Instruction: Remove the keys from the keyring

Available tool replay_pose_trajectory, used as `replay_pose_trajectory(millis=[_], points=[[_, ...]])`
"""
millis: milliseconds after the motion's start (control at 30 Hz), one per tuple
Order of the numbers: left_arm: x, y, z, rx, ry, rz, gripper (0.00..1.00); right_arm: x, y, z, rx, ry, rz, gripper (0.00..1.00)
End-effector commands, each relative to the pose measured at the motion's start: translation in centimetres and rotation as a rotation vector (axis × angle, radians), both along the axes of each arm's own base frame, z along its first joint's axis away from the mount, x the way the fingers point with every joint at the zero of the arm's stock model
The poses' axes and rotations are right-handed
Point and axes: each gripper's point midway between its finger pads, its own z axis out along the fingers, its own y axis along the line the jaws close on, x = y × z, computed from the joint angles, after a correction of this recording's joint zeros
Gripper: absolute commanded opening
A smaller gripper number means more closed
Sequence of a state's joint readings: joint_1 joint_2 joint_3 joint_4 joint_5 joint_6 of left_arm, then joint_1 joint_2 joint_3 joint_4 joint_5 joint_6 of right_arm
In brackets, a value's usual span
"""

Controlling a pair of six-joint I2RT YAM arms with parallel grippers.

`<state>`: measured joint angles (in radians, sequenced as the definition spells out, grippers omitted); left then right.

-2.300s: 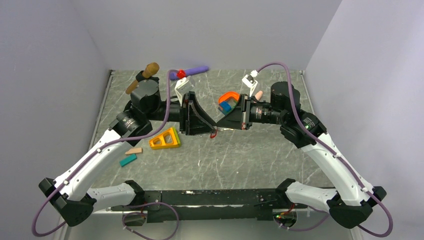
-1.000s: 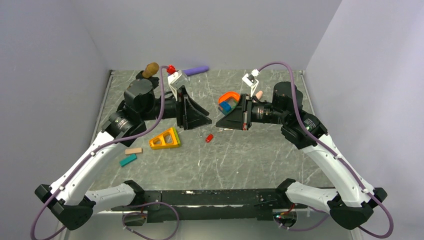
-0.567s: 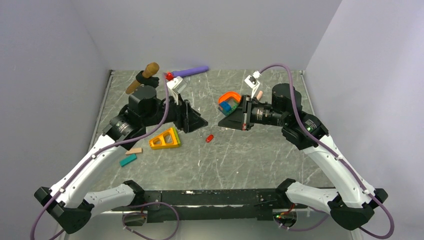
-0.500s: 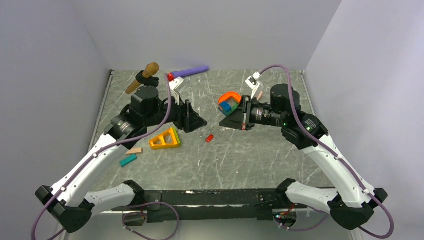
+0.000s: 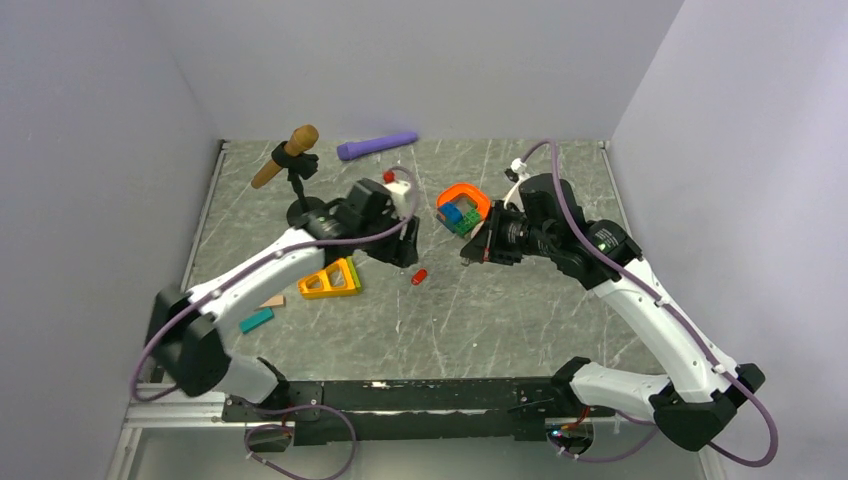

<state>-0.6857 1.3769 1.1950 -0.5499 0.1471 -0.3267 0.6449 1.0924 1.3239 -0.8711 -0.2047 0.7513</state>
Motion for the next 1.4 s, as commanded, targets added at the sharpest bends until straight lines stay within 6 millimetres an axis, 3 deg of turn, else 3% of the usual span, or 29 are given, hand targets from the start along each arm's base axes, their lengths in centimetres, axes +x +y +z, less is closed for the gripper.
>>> replay_pose_trajectory(millis=[0, 200, 500, 700, 800, 867, 967, 1133, 1233, 1367], points=[[1.7, -1.2, -4.1, 0.157, 0.029, 0.044, 0.68, 0.5, -1.3, -0.9, -0.053, 0.031, -0.074, 0.0], [3.6, -3.6, -9.6, 0.269, 0.087, 0.033, 0.67, 0.4, -1.7, -1.5, -0.081, 0.056, -0.08, 0.0], [5.9, -5.7, -14.2, 0.296, 0.116, 0.052, 0.59, 0.2, -2.5, -1.7, -0.118, 0.07, -0.087, 0.0], [7.0, -6.5, -15.2, 0.309, 0.113, 0.06, 0.53, 0.4, -2.7, -1.5, -0.144, 0.067, -0.076, 0.0], [7.2, -6.6, -15.7, 0.321, 0.12, 0.06, 0.45, 0.7, -2.8, -1.4, -0.161, 0.06, -0.068, 0.0], [7.3, -6.6, -15.7, 0.325, 0.119, 0.064, 0.33, 0.9, -2.7, -1.4, -0.169, 0.06, -0.058, 0.0], [7.1, -6.1, -15.7, 0.34, 0.133, 0.084, 0.22, 1.2, -2.4, -1.4, -0.176, 0.059, -0.045, 0.0], [6.6, -5.4, -15.5, 0.354, 0.142, 0.101, 0.18, 1.6, -1.9, -1.6, -0.177, 0.065, -0.019, 0.0], [6.6, -4.8, -15.5, 0.376, 0.142, 0.108, 0.02, 1.8, -1.6, -1.7, -0.172, 0.07, -0.006, 0.0], [6.8, -3.4, -14.8, 0.386, 0.137, 0.159, 0.0, 2.0, -1.4, -1.8, -0.168, 0.069, -0.001, 0.0]])
